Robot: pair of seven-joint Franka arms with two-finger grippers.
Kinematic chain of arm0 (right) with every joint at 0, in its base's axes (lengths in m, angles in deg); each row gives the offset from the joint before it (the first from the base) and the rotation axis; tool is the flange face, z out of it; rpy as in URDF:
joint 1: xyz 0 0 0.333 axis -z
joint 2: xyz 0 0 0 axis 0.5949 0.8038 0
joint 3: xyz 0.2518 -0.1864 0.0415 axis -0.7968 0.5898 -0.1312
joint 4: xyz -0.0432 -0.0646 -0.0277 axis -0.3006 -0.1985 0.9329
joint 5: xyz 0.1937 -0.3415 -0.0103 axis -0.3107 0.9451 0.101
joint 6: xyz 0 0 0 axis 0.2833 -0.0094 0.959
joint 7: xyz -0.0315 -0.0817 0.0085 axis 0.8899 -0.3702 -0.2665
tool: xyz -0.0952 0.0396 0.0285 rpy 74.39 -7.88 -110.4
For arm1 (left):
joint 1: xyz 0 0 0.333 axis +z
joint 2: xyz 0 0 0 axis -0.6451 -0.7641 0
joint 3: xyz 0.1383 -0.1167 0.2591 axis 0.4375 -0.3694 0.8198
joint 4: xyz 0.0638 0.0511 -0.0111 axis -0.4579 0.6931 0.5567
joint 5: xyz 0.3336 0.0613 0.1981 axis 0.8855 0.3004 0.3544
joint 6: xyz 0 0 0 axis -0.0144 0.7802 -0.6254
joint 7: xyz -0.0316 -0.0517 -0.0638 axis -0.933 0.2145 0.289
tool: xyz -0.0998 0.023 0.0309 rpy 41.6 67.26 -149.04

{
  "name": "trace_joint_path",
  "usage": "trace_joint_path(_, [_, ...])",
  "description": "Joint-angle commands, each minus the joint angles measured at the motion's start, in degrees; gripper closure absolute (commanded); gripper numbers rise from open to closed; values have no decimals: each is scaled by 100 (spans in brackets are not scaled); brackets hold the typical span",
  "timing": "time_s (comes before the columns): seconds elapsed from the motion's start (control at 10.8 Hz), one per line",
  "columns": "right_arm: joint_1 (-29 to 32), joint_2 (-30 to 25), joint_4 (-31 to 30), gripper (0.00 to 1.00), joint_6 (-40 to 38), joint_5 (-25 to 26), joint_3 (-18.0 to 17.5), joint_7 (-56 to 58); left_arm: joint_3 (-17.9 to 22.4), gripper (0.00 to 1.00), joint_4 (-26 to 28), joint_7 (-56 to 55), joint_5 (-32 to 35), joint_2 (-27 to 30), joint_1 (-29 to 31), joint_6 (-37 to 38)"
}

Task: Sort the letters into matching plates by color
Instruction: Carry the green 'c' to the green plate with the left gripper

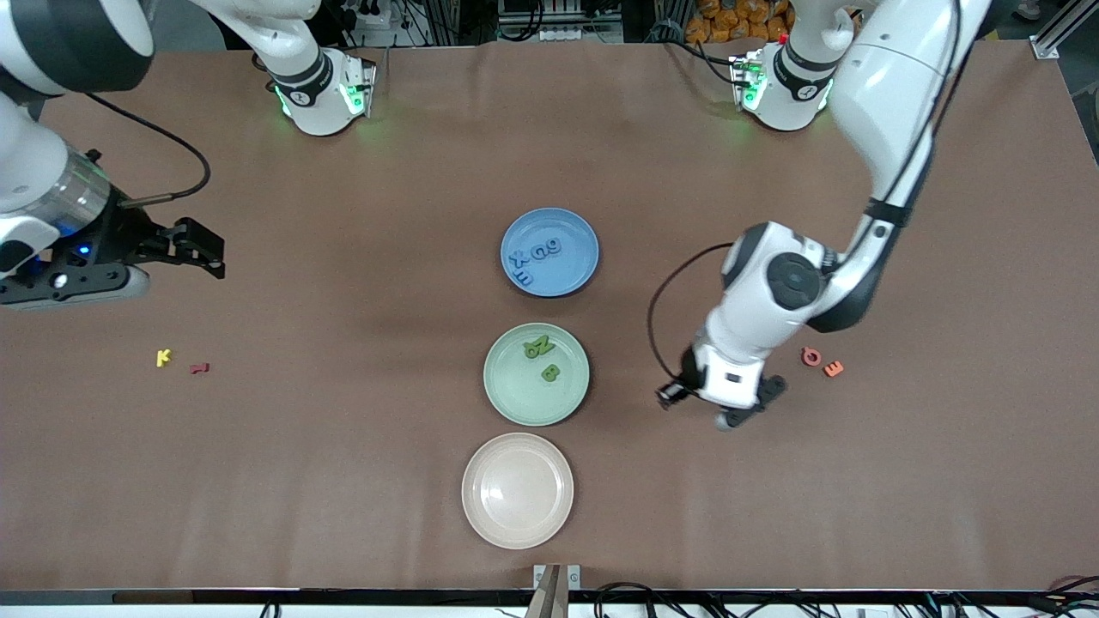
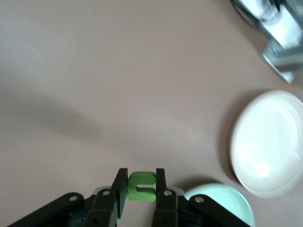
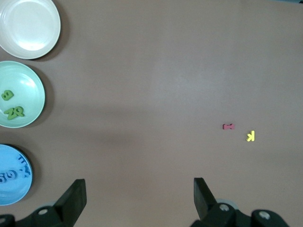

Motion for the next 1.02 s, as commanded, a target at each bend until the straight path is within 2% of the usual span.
trace_joint_path(0.0, [-164, -162, -21, 0, 5, -373, 517, -57, 88, 100, -303, -764, -128, -320, -782, -352])
trace_joint_path(0.19, [-610, -224, -48, 0, 4, -390, 1104, -406, 132, 100, -303, -1151, -110, -373, -1205, -696])
trace_joint_path(0.46, [-674, -145, -48, 0, 128, -399, 1168, -522, 132, 100, -330, -1512, -102, -382, -1593, -794])
trace_joint_path(0.56, [-622, -136, -30, 0, 119, -486, 1290, -557, 158, 100, -339, -1531, -110, -460, -1706, -881])
trace_joint_path(0.65, [-587, -102, -21, 0, 128, -783, 1327, -558, 193, 100, -347, -1557, -101, -557, -1803, -1091])
trace_joint_path(0.93, [-647, -92, -48, 0, 163, -830, 1484, -488, 658, 100, -382, -1584, -101, -707, -2155, -1462])
